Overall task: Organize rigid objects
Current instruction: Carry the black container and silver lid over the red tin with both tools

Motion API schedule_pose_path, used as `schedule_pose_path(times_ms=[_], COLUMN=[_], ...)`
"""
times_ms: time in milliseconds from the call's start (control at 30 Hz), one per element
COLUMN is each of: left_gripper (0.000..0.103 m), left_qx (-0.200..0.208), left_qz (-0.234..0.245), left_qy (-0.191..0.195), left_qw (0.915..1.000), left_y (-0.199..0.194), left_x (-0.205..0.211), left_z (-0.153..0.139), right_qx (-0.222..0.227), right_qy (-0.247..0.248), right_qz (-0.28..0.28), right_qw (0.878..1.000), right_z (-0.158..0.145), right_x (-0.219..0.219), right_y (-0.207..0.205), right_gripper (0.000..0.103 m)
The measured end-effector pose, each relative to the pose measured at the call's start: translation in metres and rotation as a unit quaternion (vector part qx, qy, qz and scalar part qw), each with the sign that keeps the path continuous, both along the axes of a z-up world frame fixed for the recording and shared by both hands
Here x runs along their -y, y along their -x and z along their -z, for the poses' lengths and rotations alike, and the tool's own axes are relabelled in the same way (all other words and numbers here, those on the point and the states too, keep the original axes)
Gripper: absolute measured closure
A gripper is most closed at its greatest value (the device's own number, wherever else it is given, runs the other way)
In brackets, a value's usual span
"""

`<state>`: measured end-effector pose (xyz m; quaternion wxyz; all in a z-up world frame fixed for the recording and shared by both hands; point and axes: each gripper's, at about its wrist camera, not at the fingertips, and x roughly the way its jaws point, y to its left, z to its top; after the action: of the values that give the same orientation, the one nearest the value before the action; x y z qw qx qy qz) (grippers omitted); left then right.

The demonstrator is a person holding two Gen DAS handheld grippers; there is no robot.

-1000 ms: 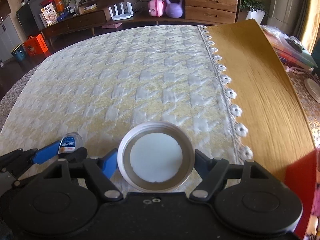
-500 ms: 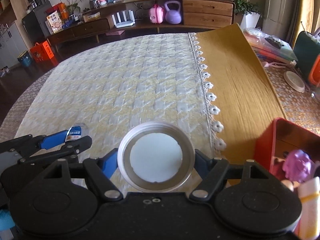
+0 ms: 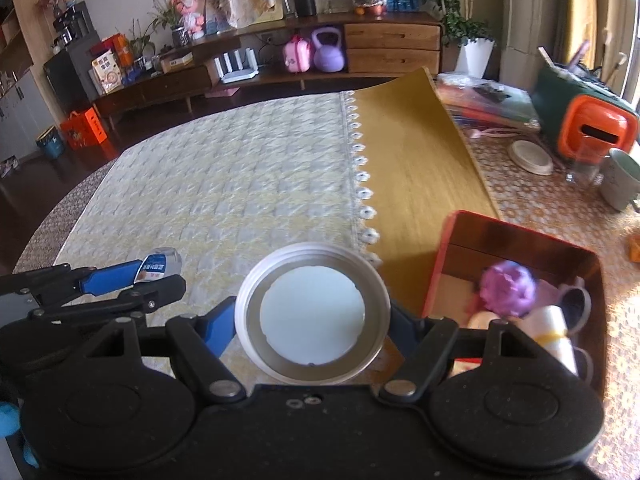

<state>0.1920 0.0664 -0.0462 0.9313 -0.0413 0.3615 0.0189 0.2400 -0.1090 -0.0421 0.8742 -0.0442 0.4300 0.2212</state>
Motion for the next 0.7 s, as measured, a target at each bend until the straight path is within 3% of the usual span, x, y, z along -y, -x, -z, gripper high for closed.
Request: schedule_pose_path(times_ms=[333,700], left_gripper=[0.063,0.063], left_qx=[0.007,-0.003], left_qz=[0.054,0.114], left_qy=[-0.002,0.011], left_qw=[0.9985,0.9935], left_y=[0.002,-0.013], left_x=[0.066,0.136], left_z=[-0.011,-0.005], right_qx=[0.01,0.008], right_qy=[-0.009,-0.008], right_qz=[0.035,0.072], right_qw=[0.999,0.997], right_z=[-0.011,-0.003], right_x=[0.071,0.139], right_y=[0.014,0.016], right_gripper=[0.027,0.027])
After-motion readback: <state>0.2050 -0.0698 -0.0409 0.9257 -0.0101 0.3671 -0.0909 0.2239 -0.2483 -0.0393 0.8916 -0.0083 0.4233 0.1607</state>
